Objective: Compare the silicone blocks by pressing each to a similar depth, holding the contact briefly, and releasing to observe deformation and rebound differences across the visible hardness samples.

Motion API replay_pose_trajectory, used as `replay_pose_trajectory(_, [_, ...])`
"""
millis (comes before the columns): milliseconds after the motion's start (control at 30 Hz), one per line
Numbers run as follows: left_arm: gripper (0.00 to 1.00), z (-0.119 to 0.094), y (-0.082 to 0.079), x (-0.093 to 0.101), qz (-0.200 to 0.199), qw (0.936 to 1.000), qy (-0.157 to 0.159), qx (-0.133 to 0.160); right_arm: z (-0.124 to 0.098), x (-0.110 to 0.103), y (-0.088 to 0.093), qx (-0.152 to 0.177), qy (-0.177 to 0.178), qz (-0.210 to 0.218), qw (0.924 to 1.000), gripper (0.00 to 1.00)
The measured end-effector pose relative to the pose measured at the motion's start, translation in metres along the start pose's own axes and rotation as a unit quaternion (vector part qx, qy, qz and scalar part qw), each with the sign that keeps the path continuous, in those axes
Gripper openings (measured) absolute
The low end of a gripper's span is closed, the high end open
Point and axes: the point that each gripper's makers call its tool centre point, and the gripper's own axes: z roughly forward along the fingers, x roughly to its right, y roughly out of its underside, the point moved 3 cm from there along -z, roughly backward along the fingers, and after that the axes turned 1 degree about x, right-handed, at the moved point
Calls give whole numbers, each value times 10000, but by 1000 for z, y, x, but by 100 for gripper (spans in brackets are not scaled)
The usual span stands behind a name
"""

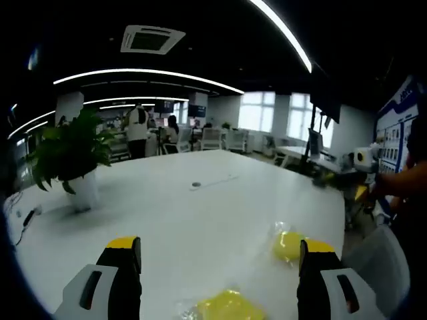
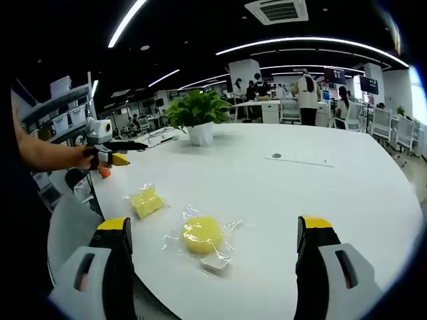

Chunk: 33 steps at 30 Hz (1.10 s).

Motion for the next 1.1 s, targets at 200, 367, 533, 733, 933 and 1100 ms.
replay_pose_trajectory(200, [100,-45,31,-12,-143,9992,-360,-90,1,-5,21,-194,156,-131,9996,96])
replay_pose_trajectory(367, [100,-76,50,-13,-276,9979,-588,-54,-1,-11,27,-223,145,-176,9995,96])
replay_pose_trajectory(533, [100,-87,49,-7,-346,9978,-562,25,-2,-13,33,-127,210,109,9996,96])
replay_pose_trajectory(733, [100,-87,45,-9,-251,9980,-575,-34,-9,-16,37,-129,273,166,9994,97])
replay_pose_trajectory(933, [100,-89,48,-4,-428,9979,-478,-20,-17,-19,40,-119,354,308,9988,97])
replay_pose_trajectory(1100, [100,-98,52,-9,-536,9968,-588,-14,-19,-23,40,-142,373,355,9986,97])
